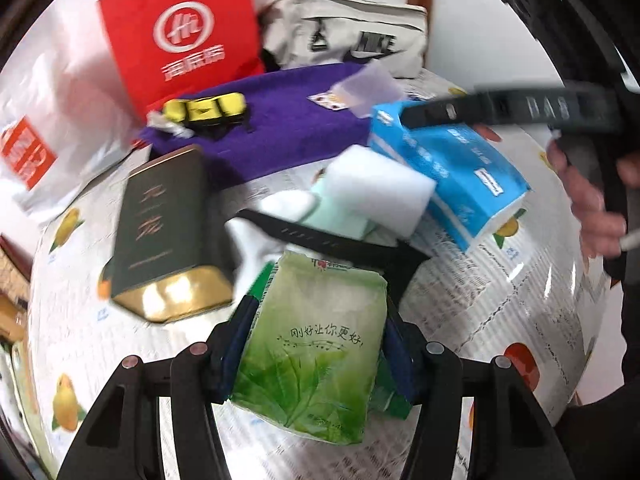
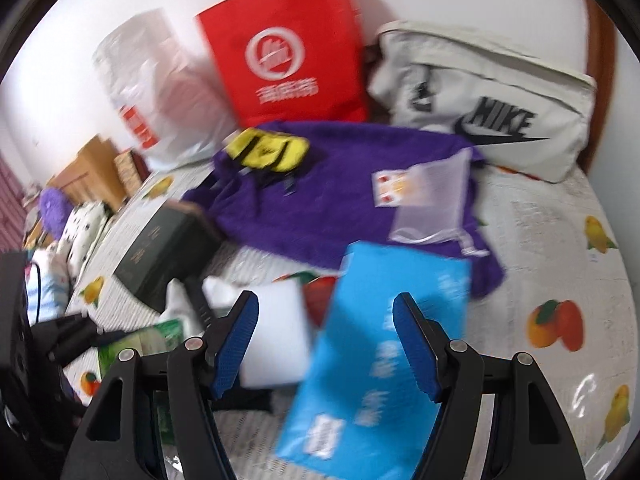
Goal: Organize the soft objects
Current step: 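Grasp the white sponge block with the right tool while the left tool holds the green pack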
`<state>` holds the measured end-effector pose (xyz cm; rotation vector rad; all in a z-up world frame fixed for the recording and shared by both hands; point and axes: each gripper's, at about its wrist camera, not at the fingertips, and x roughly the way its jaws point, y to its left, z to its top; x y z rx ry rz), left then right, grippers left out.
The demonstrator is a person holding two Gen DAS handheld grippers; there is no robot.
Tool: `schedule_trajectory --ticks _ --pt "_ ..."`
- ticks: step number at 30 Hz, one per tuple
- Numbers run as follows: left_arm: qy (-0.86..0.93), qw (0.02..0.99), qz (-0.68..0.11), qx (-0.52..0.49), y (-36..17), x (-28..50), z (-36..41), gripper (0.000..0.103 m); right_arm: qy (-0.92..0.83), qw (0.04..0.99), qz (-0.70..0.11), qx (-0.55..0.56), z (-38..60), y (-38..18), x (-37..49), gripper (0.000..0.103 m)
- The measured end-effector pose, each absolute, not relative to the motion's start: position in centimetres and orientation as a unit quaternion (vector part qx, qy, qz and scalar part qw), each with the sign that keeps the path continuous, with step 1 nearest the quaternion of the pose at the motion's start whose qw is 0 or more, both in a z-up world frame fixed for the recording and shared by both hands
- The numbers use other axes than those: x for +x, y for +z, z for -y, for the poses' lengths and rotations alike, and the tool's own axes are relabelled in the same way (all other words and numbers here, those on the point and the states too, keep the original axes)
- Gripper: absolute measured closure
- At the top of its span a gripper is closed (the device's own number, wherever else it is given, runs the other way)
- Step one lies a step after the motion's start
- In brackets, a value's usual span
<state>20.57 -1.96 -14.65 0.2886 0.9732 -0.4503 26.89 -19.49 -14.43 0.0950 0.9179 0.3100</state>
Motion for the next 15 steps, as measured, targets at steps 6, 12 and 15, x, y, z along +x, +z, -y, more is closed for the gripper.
schedule_trajectory --ticks 6,12,15 --pt "-0.186 0.856 -0.469 0.115 -14.8 20.5 -0.9 0.046 0.189 0.871 -0.454 -0.013 15.0 -15.6 25.8 0.038" --pt "-0.179 0.853 -0.482 0.094 -15.4 20.9 -2.5 0.046 0.179 0.860 -0.474 -0.056 12.6 -17.5 26.6 0.038" --pt "-0.177 0.851 -0.487 0.089 -16.0 20.9 -3.2 0.046 0.165 0.859 -0.478 -0.083 11.8 -18.1 27.1 0.038"
